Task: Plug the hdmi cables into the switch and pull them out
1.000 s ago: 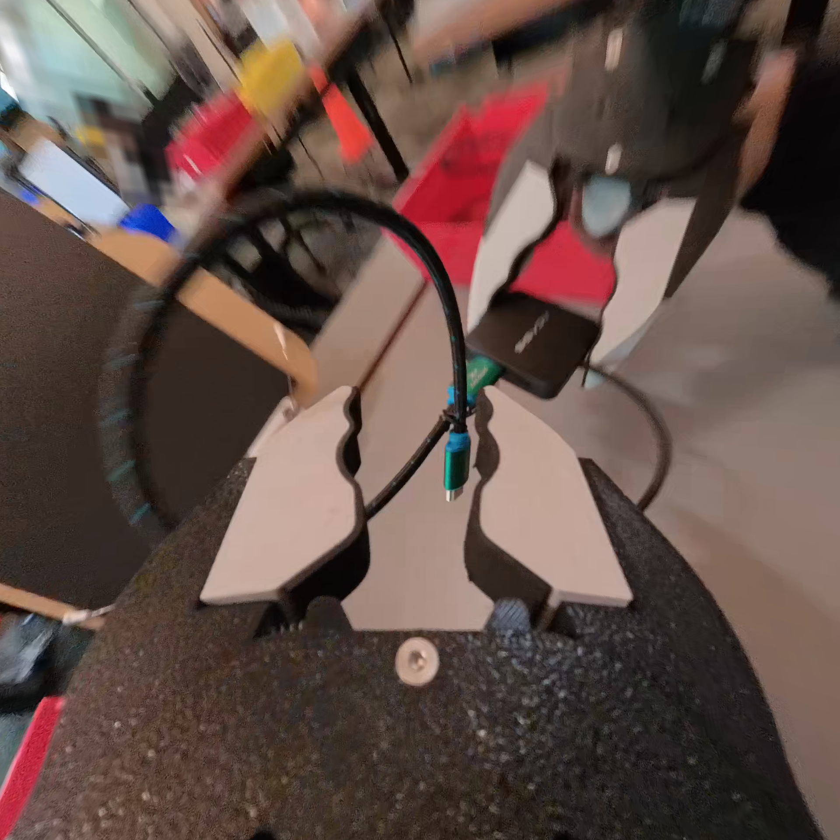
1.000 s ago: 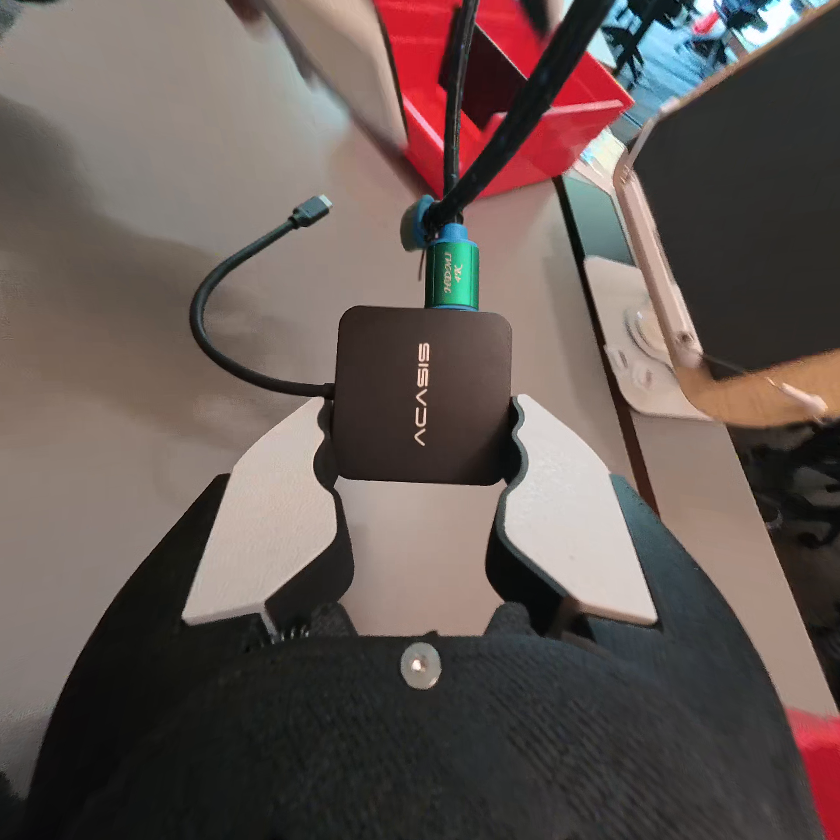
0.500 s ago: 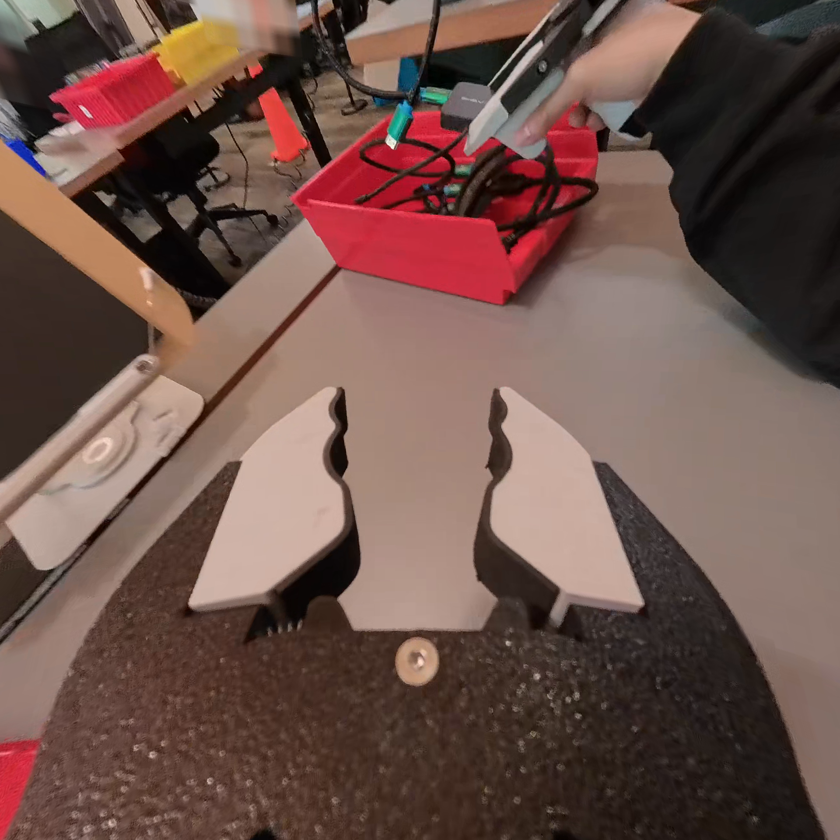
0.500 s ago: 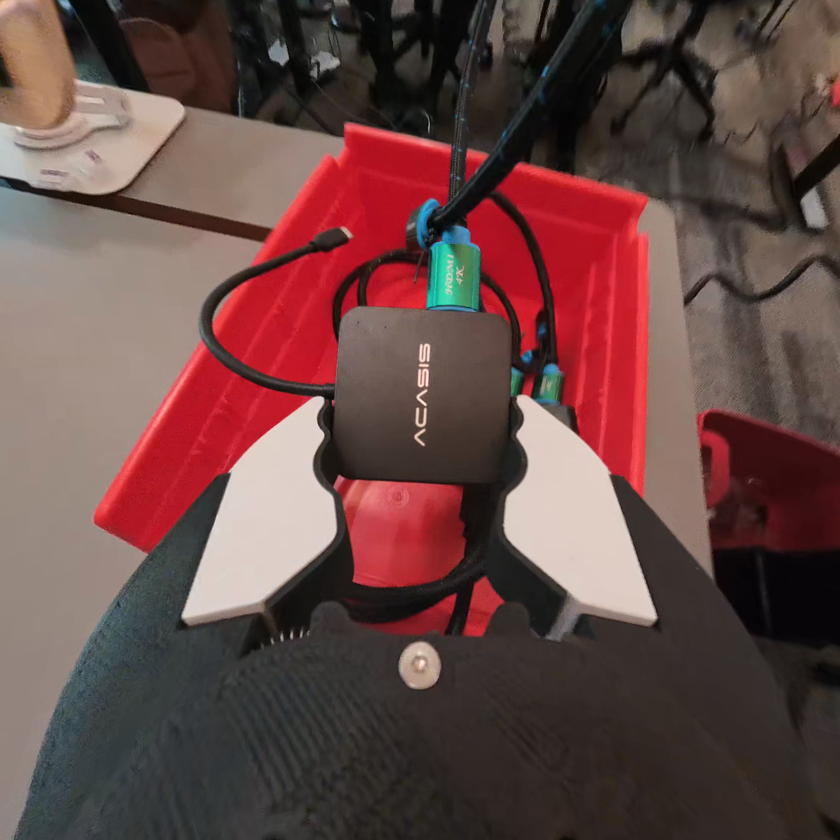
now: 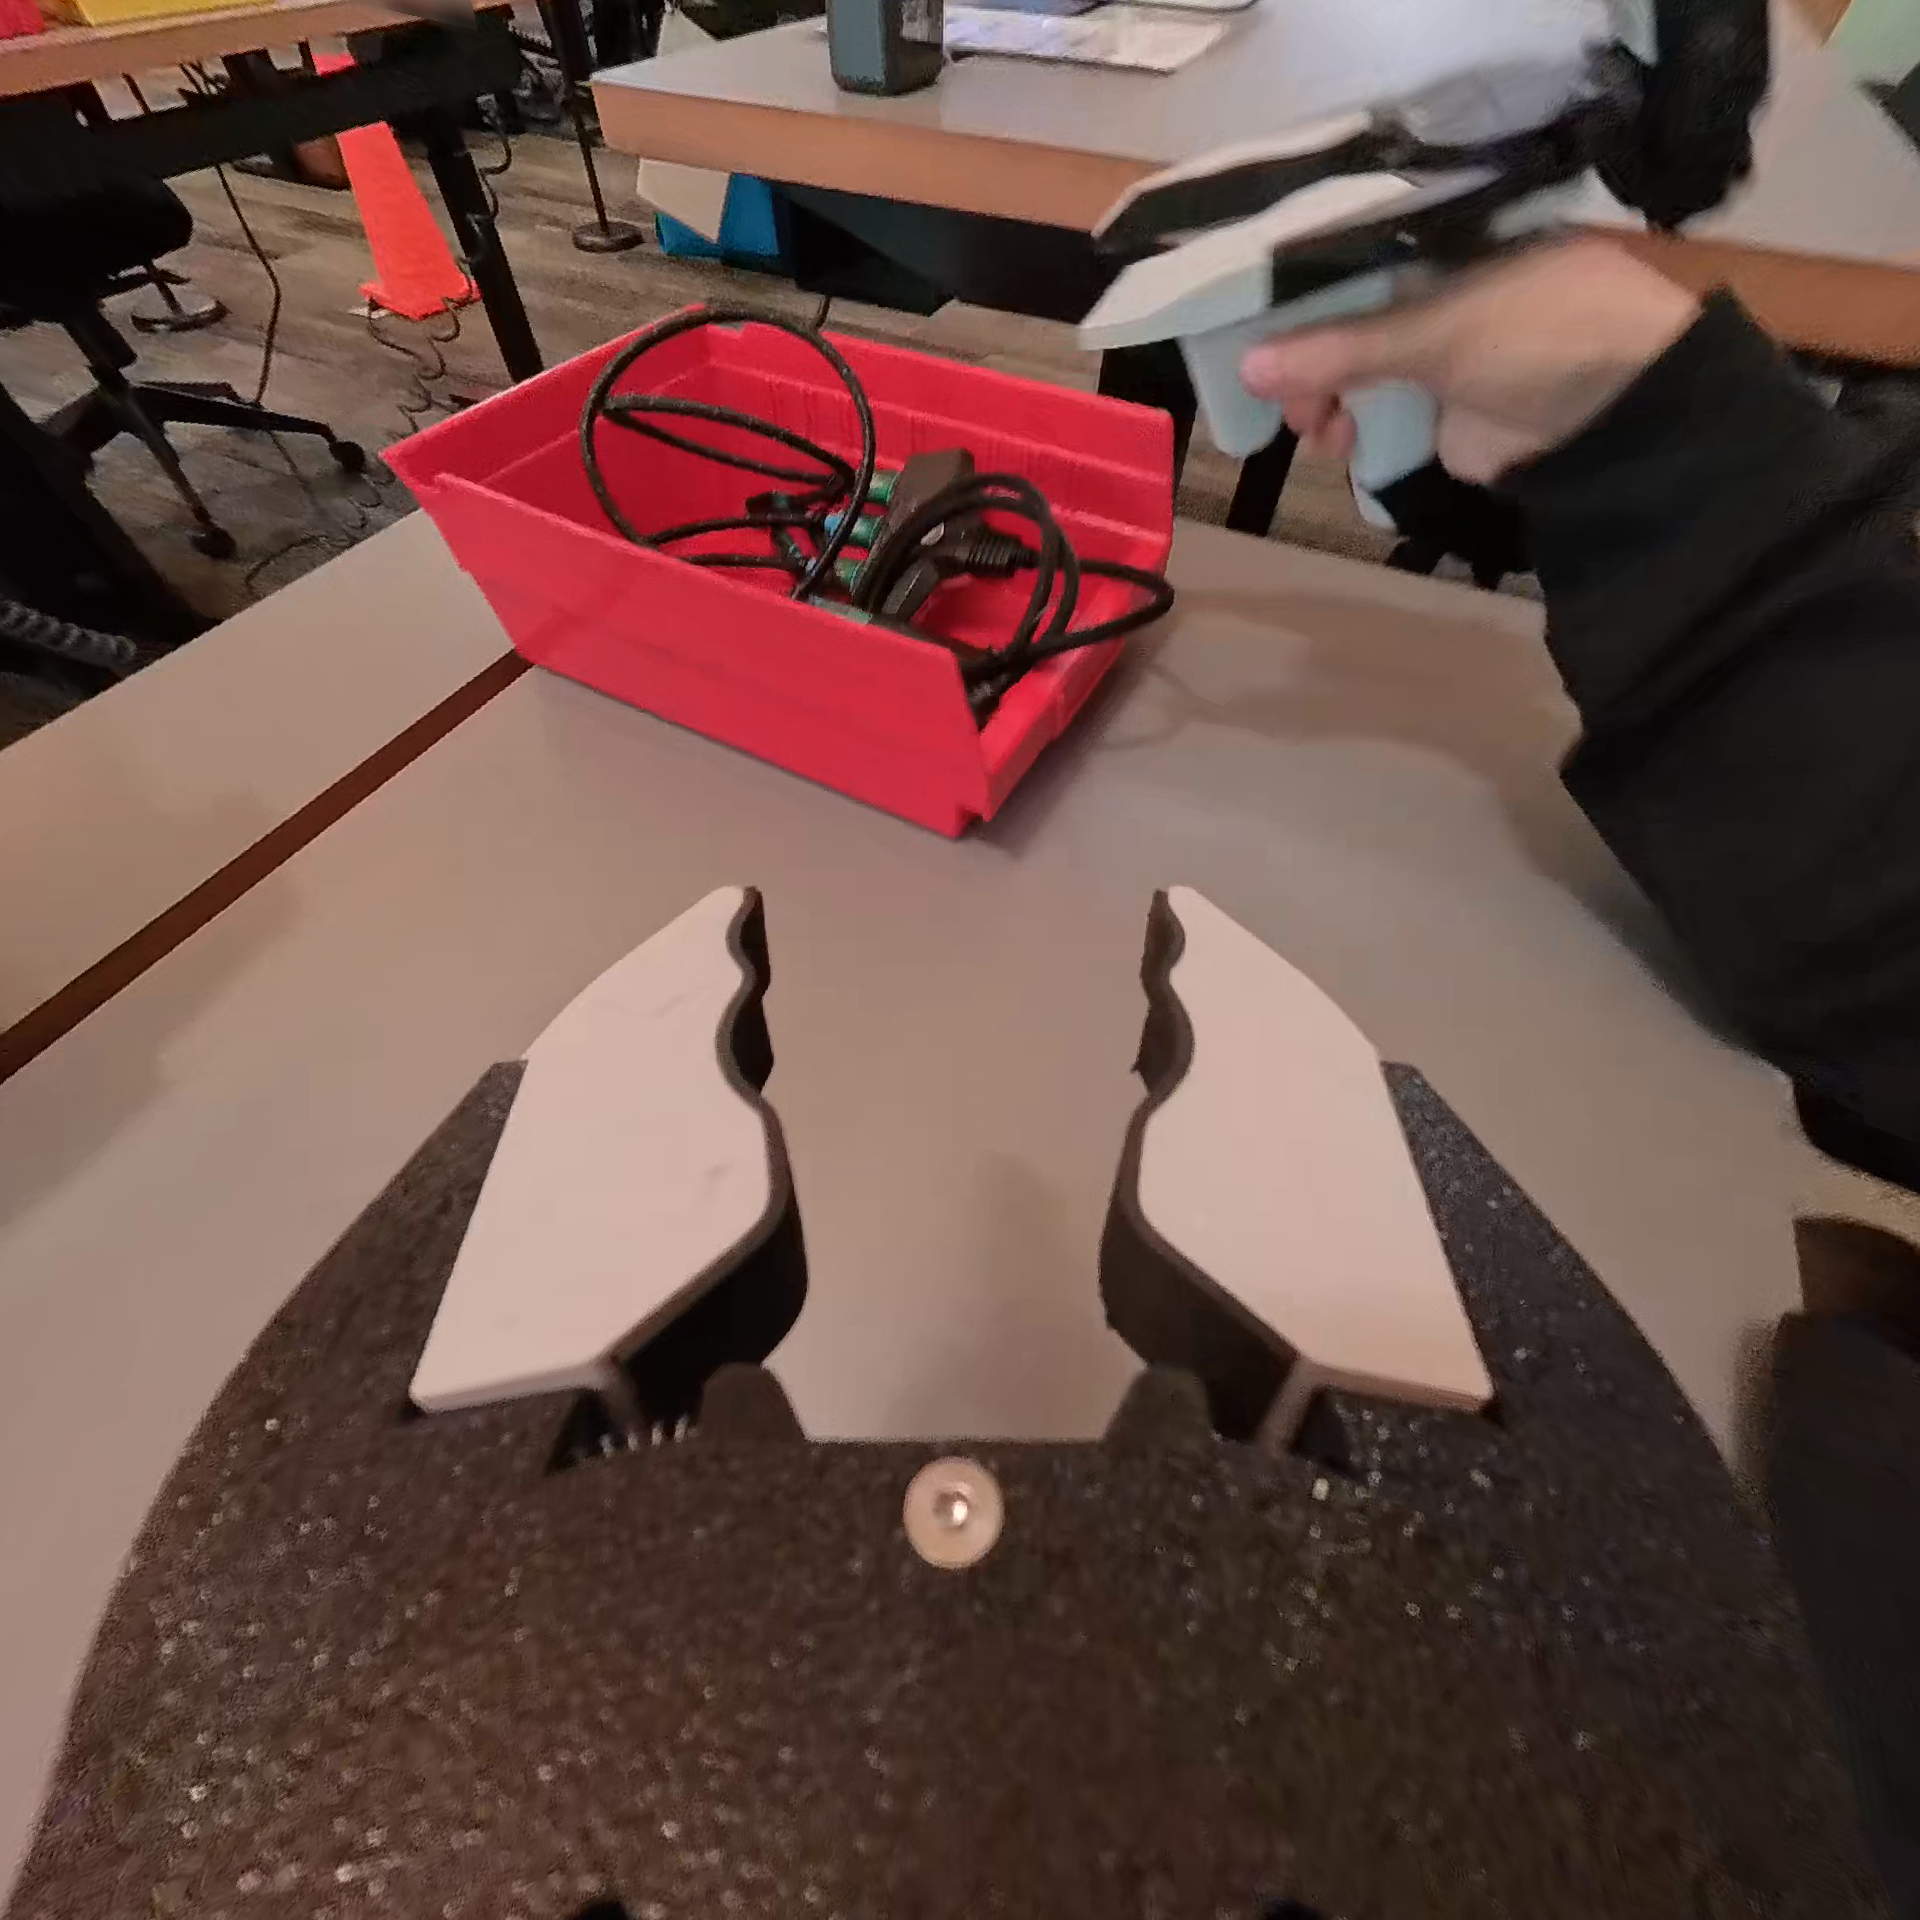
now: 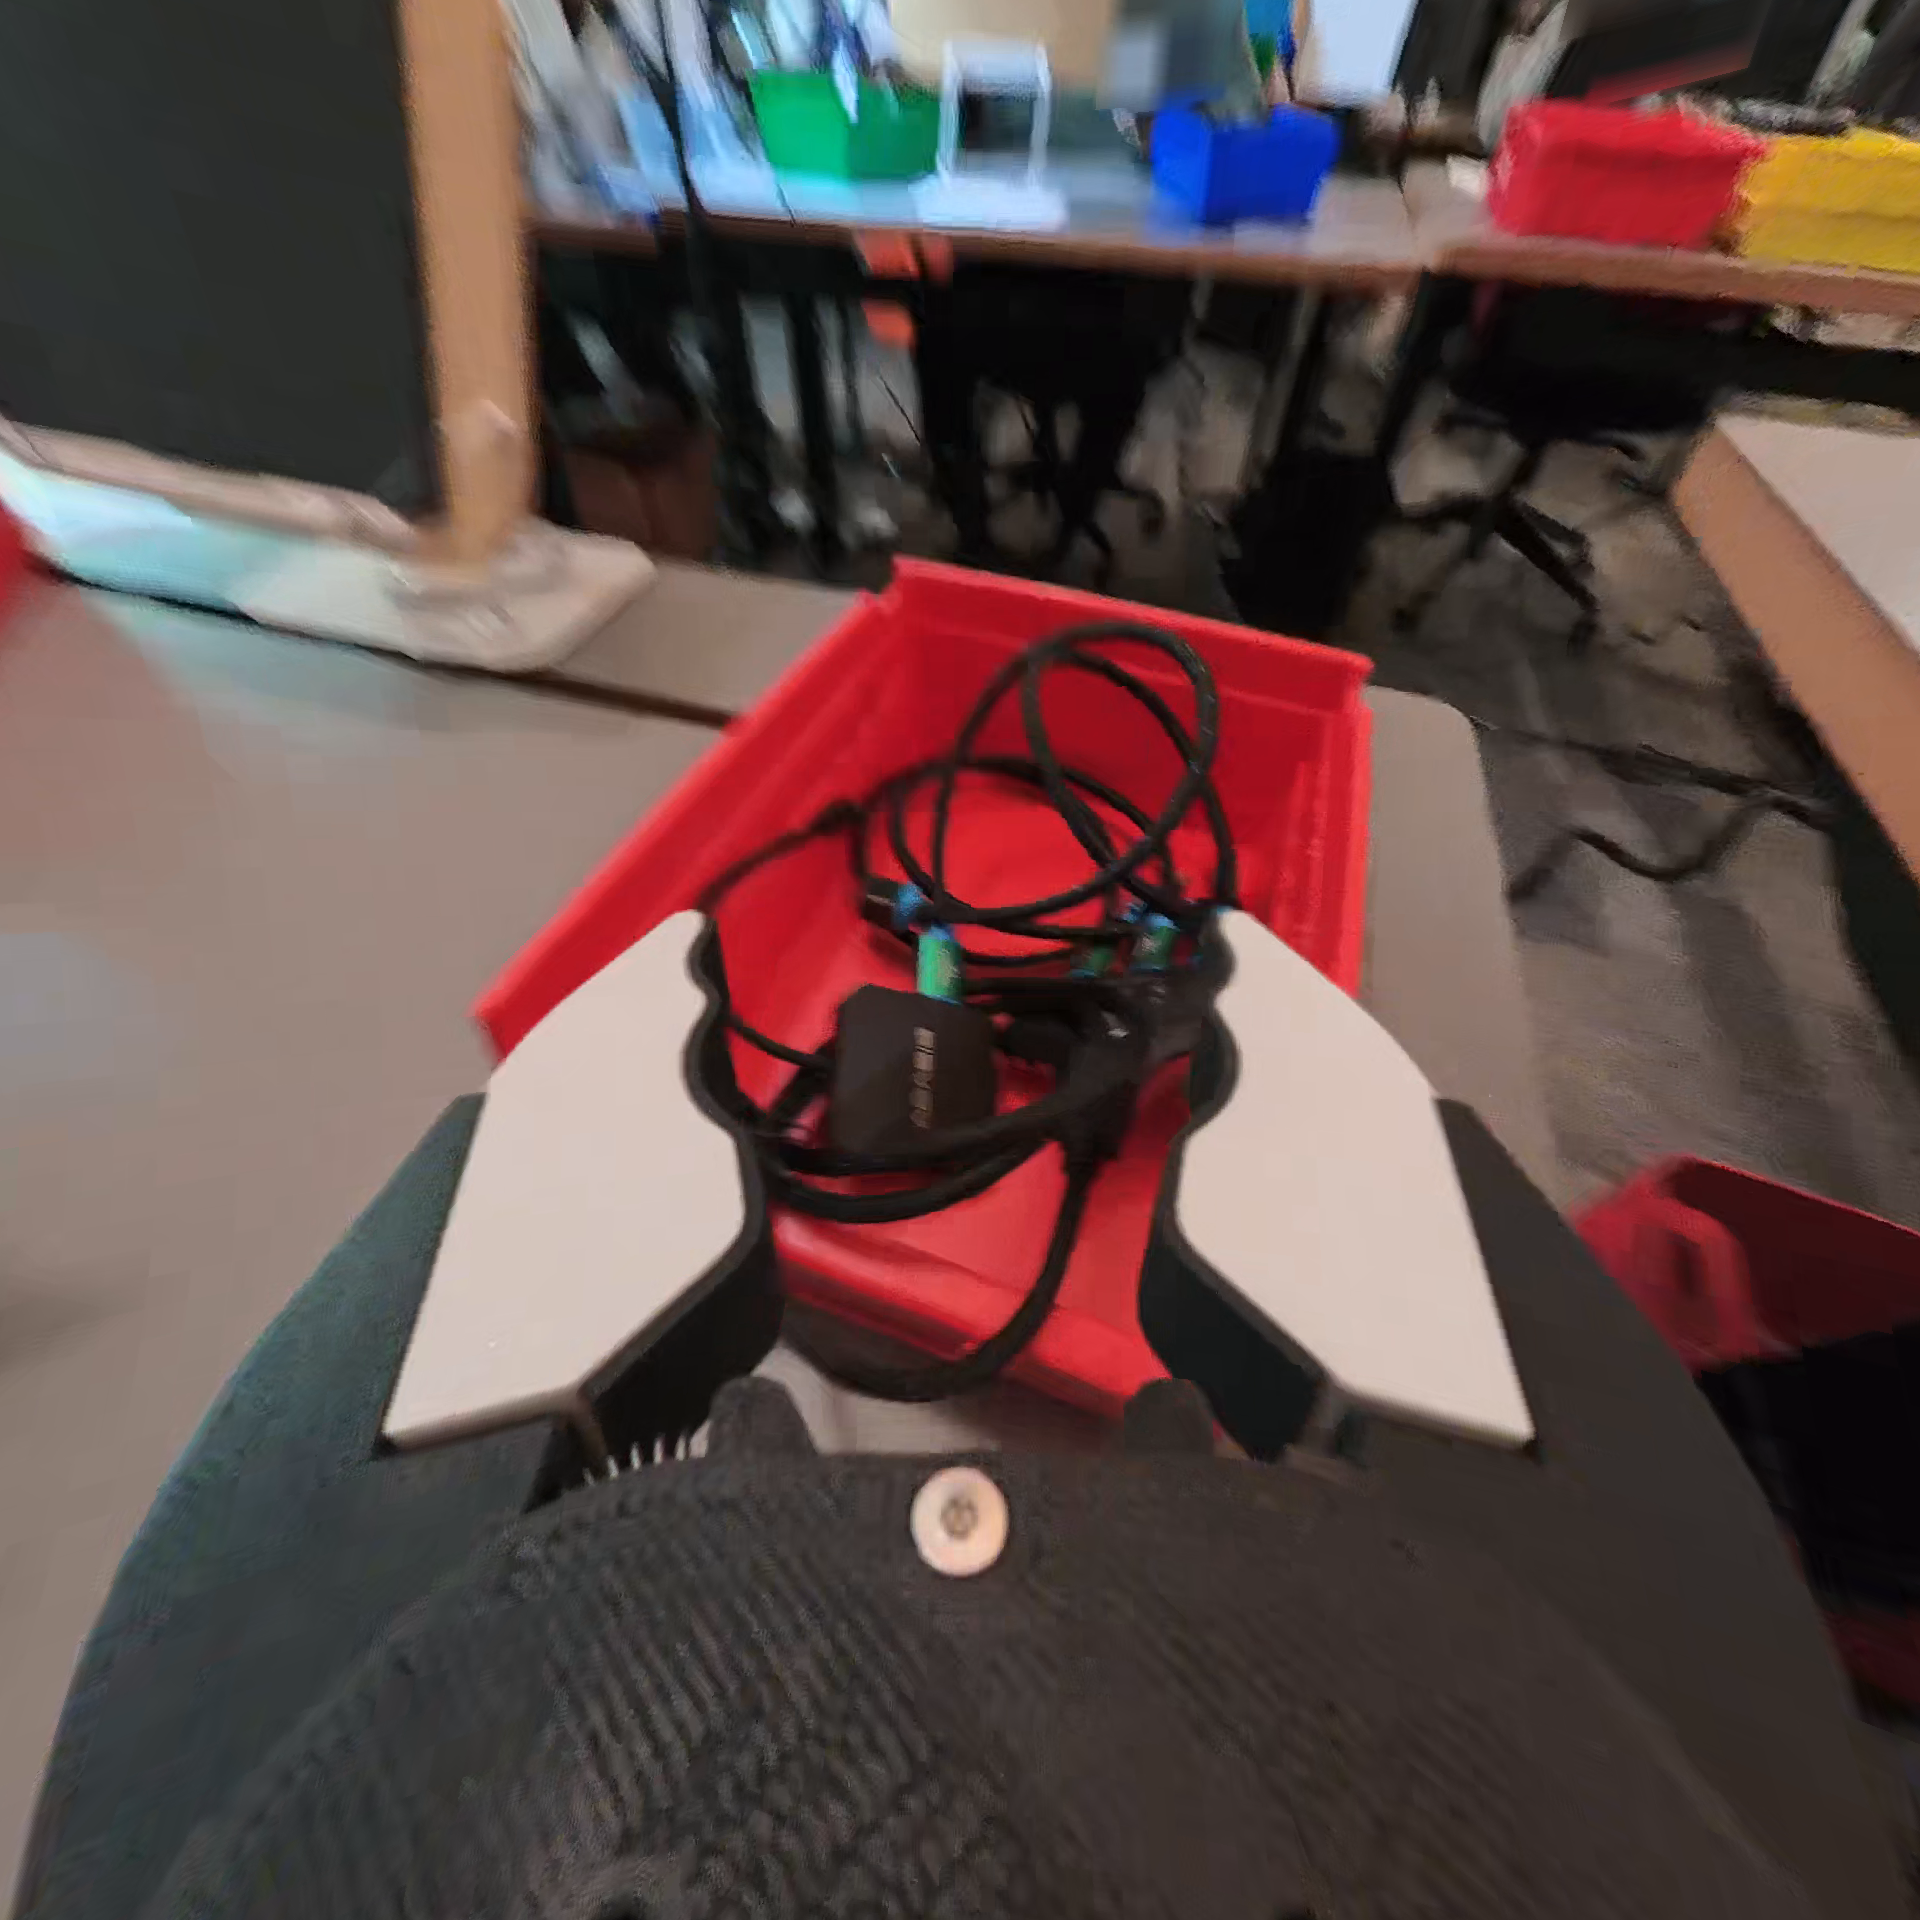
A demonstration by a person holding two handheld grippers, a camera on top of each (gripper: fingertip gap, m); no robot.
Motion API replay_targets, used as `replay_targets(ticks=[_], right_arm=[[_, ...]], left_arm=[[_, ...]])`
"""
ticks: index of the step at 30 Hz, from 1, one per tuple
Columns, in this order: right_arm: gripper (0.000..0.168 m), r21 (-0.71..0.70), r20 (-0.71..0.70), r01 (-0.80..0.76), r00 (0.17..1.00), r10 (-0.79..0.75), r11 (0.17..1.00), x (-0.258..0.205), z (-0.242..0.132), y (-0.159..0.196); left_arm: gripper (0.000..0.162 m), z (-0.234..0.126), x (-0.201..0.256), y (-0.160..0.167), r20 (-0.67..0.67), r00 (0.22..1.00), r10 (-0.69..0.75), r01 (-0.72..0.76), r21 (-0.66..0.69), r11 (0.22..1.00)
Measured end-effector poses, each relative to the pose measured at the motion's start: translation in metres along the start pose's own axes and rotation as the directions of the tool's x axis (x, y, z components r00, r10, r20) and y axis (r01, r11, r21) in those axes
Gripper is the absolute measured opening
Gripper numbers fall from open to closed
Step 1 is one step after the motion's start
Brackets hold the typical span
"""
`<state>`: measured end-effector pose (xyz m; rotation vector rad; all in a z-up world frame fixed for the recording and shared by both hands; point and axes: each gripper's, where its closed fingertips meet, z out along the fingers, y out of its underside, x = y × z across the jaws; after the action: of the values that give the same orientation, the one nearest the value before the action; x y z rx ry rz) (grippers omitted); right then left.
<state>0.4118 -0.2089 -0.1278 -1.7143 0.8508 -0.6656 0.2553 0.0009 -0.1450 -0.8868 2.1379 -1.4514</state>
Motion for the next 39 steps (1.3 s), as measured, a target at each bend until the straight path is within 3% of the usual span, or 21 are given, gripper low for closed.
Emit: replay_targets(ticks=[3, 5, 10, 13, 15, 16, 18, 20, 25, 28, 30, 35, 37, 39], right_arm=[[0.062, 0.156, 0.088, -0.150, 0.987, 0.137, 0.976, -0.007, -0.035, -0.002], [0.045, 0.149, 0.128, -0.195, 0.976, 0.176, 0.970, -0.011, -0.051, 0.015], [0.046, 0.061, -0.009, -0.153, 0.988, 0.154, 0.986, 0.005, -0.069, 0.062], [0.065, -0.023, -0.061, -0.095, 0.994, 0.094, 0.995, 0.013, -0.070, 0.071], [0.069, -0.066, -0.114, -0.061, 0.992, 0.054, 0.996, 0.020, -0.071, 0.077], [0.069, -0.073, -0.116, -0.046, 0.993, 0.037, 0.996, 0.020, -0.070, 0.077], [0.071, -0.071, -0.117, -0.028, 0.993, 0.020, 0.997, 0.019, -0.069, 0.077], [0.070, -0.062, -0.110, -0.029, 0.994, 0.022, 0.998, 0.017, -0.068, 0.074], [0.055, -0.067, -0.056, -0.039, 0.998, 0.035, 0.997, 0.009, -0.062, 0.075], [0.031, -0.019, -0.001, -0.059, 0.998, 0.059, 0.998, 0.000, -0.064, 0.066], [0.000, 0.015, 0.039, -0.053, 0.998, 0.052, 0.998, -0.007, -0.069, 0.057], [0.000, 0.074, 0.106, -0.028, 0.994, 0.020, 0.997, -0.020, -0.085, 0.037], [0.000, 0.086, 0.121, -0.029, 0.992, 0.018, 0.996, -0.026, -0.085, 0.034], [0.013, 0.109, 0.117, -0.025, 0.993, 0.012, 0.994, -0.034, -0.082, 0.028]], left_arm=[[0.068, 0.030, -0.001, -0.021, -0.023, 0.998, -0.052, 0.052, 0.003, 0.999], [0.072, 0.056, -0.005, -0.032, -0.024, 0.994, -0.109, 0.108, -0.050, 0.993], [0.072, 0.133, -0.023, -0.049, 0.034, 0.977, -0.211, 0.214, -0.214, 0.953], [0.050, 0.170, -0.061, -0.029, 0.188, 0.974, -0.123, 0.190, -0.401, 0.896], [0.032, 0.191, -0.075, -0.015, 0.265, 0.953, -0.147, 0.261, -0.469, 0.844], [0.033, 0.200, -0.071, -0.009, 0.241, 0.950, -0.196, 0.296, -0.507, 0.810], [0.050, 0.215, -0.076, -0.014, 0.234, 0.934, -0.269, 0.353, -0.501, 0.790], [0.045, 0.222, -0.083, -0.012, 0.251, 0.912, -0.325, 0.411, -0.525, 0.746], [0.047, 0.234, -0.088, 0.002, 0.337, 0.880, -0.335, 0.475, -0.613, 0.631], [0.030, 0.234, -0.104, 0.012, 0.437, 0.863, -0.254, 0.494, -0.624, 0.605], [0.022, 0.230, -0.117, 0.015, 0.466, 0.841, -0.276, 0.526, -0.581, 0.622], [0.006, 0.192, -0.122, 0.030, 0.368, 0.868, -0.333, 0.493, -0.563, 0.663], [0.006, 0.158, -0.119, 0.043, 0.347, 0.881, -0.320, 0.470, -0.570, 0.674], [0.006, 0.113, -0.114, 0.061, 0.330, 0.891, -0.313, 0.453, -0.576, 0.681]])
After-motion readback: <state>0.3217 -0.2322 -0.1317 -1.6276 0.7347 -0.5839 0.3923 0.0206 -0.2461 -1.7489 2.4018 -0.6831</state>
